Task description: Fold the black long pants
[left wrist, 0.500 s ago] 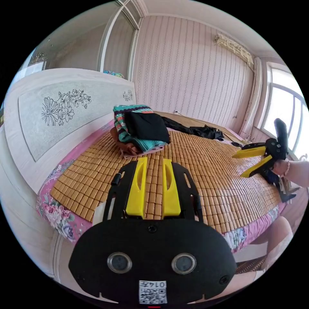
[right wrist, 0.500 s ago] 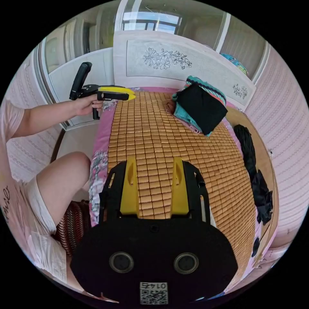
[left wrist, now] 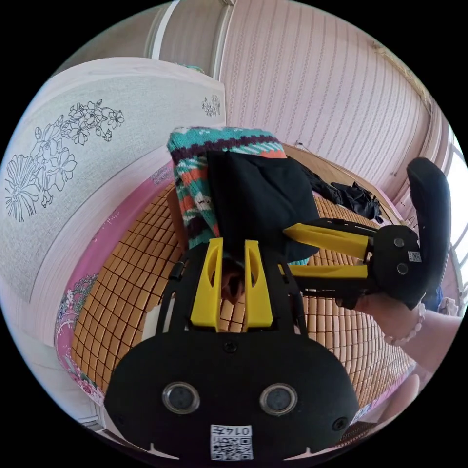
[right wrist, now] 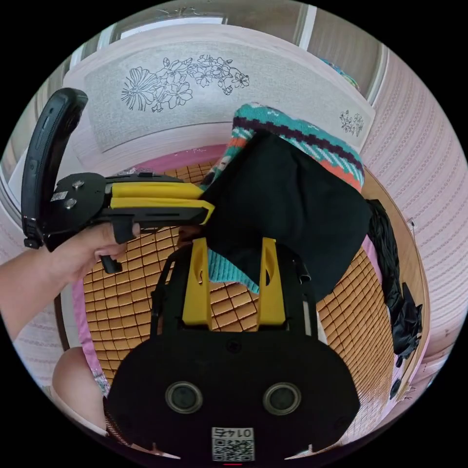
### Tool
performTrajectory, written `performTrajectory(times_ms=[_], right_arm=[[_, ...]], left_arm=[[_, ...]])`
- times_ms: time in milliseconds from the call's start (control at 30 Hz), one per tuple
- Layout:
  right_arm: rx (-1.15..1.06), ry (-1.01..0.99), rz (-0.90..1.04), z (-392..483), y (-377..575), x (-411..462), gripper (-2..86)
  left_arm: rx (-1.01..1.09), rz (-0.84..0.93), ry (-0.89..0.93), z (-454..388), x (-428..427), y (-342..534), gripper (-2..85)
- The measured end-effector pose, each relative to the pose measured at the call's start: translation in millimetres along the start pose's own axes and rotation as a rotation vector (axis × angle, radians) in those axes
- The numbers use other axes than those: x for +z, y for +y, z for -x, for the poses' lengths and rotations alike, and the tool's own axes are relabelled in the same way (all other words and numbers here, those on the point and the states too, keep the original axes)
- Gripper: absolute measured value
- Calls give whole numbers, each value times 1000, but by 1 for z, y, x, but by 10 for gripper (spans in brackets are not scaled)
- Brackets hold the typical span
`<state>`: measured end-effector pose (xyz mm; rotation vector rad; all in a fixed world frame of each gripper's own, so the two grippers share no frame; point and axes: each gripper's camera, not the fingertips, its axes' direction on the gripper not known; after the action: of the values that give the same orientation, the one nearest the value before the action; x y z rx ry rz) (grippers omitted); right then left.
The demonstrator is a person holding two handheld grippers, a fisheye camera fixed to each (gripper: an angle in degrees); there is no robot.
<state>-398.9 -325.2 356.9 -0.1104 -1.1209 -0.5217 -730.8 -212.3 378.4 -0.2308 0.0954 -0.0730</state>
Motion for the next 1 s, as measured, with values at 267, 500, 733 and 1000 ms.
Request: performTrajectory(times_ms=[267, 500, 733, 1000], right_arm=[[53, -87, -127, -61, 34, -77, 22], [213, -187, -351, -91, 164, -215, 18], [595, -188, 109, -37, 398, -176, 27], [530, -19, -37, -5, 414, -202, 78]], left_arm=[[79, -105, 63, -3, -74, -12, -5], [164, -272, 166, -6, -214, 56, -9], [-45, 183, 312, -1, -208, 271, -10], [-181, 209, 299, -5, -231, 345, -10]])
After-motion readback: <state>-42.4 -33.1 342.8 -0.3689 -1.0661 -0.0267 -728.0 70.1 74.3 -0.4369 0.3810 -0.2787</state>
